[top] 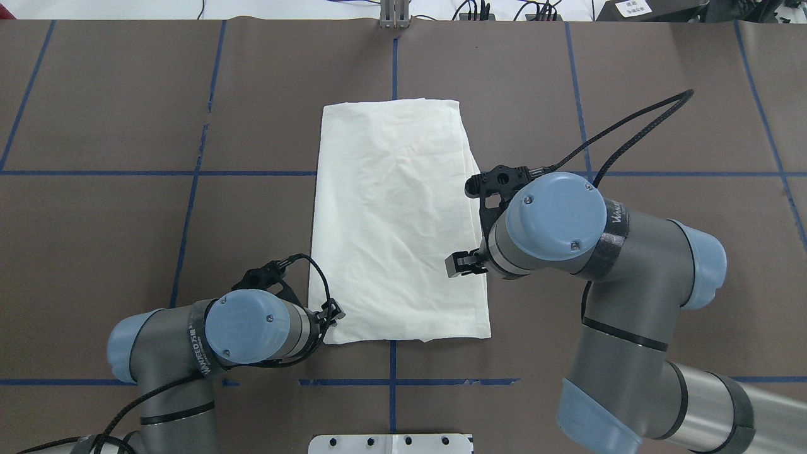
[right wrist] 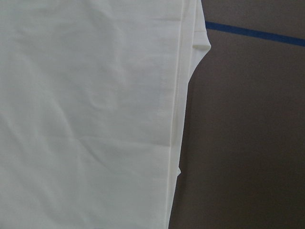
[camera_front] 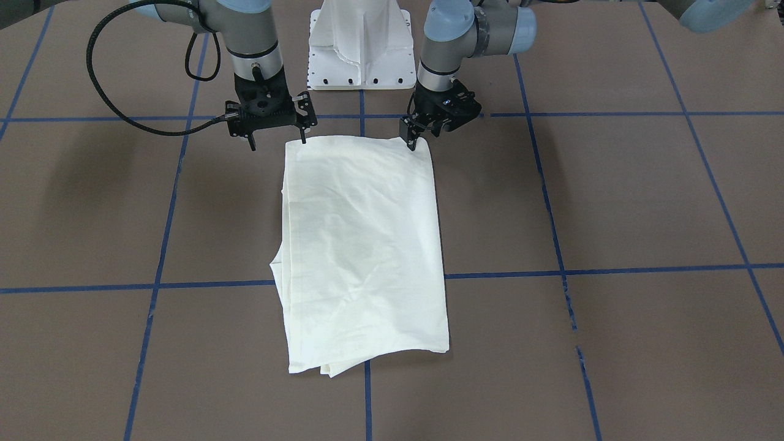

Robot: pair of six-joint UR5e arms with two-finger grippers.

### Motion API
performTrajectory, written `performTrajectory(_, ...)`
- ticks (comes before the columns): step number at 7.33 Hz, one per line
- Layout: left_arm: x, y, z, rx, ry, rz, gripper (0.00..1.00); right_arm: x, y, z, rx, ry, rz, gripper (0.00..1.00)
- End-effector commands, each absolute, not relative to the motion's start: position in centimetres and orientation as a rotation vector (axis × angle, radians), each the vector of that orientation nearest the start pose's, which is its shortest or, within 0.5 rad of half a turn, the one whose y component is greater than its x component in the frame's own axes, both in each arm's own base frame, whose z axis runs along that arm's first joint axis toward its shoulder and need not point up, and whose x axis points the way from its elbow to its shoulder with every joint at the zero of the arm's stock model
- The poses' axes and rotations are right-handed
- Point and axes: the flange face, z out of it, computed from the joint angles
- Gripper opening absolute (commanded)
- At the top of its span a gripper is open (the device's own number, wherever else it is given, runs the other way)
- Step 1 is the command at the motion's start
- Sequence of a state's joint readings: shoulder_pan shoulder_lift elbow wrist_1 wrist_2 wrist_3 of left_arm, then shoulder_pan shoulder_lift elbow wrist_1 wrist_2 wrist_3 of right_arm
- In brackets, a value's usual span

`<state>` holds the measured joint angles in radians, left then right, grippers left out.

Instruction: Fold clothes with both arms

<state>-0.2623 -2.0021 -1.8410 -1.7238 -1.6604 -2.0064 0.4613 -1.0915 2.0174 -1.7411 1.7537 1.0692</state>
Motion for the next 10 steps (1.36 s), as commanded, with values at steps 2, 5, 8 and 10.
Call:
performTrajectory(2, 56.5, -28.0, 28.3, -0.174, 0.861, -0.641, 0.22, -45.9, -35.9, 22.8, 0.195, -0.751, -0.105, 1.00)
performTrajectory(5, 56.4, -28.0, 28.1, -0.172, 0.865, -0.643, 0.00, -45.8, -35.9, 22.9, 0.195, -0.750, -0.104, 1.00)
performTrajectory(8, 54.4, -27.5, 25.8, -0.170, 0.865, -0.628, 0.00, -46.1, -35.6, 23.0, 0.168, -0.755, -0.059, 1.00)
performTrajectory(10, 54.0, -27.2, 25.2, -0.173, 0.874, -0.622, 0.00, -48.5, -32.6, 22.3, 0.076, -0.833, 0.100, 1.00)
